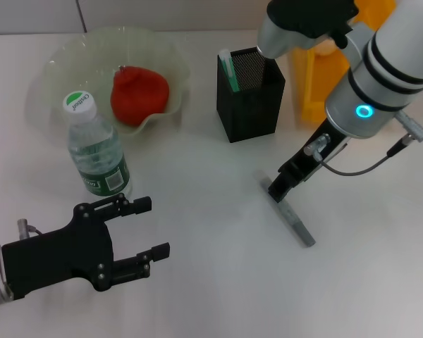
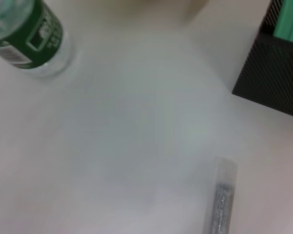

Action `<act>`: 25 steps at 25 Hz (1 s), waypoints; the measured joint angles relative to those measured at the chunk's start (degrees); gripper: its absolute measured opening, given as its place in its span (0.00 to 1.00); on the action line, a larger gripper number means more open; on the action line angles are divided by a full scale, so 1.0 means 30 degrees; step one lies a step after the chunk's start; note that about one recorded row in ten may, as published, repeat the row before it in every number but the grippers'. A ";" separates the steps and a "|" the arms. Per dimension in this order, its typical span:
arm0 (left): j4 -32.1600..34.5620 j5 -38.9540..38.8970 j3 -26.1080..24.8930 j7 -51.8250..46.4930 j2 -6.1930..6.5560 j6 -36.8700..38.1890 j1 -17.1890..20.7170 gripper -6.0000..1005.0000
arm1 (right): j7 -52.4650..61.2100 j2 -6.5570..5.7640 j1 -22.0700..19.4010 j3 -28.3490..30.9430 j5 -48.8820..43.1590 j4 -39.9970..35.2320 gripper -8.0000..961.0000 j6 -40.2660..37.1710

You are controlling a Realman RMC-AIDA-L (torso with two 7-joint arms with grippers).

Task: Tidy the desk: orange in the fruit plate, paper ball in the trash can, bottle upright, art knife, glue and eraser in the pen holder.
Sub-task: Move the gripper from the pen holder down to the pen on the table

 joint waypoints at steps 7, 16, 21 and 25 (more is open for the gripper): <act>-0.0001 0.0010 0.0009 0.0009 -0.0001 0.0002 0.0015 0.74 | -0.0003 0.0000 0.0856 -0.0926 -0.0023 0.2496 0.64 0.1641; -0.0001 0.0093 0.0009 0.0012 -0.0001 0.0030 0.0029 0.74 | -0.0021 0.0038 0.1536 -0.1846 0.0077 0.4587 0.64 0.3159; -0.0001 0.0108 0.0009 0.0011 -0.0001 0.0030 0.0034 0.74 | 0.0034 0.0073 0.1632 -0.2462 0.0114 0.4834 0.64 0.3516; 0.0000 0.0100 0.0261 0.0185 -0.0002 0.0048 0.0053 0.74 | 0.0040 0.0080 0.1773 -0.2770 0.0327 0.5141 0.63 0.3694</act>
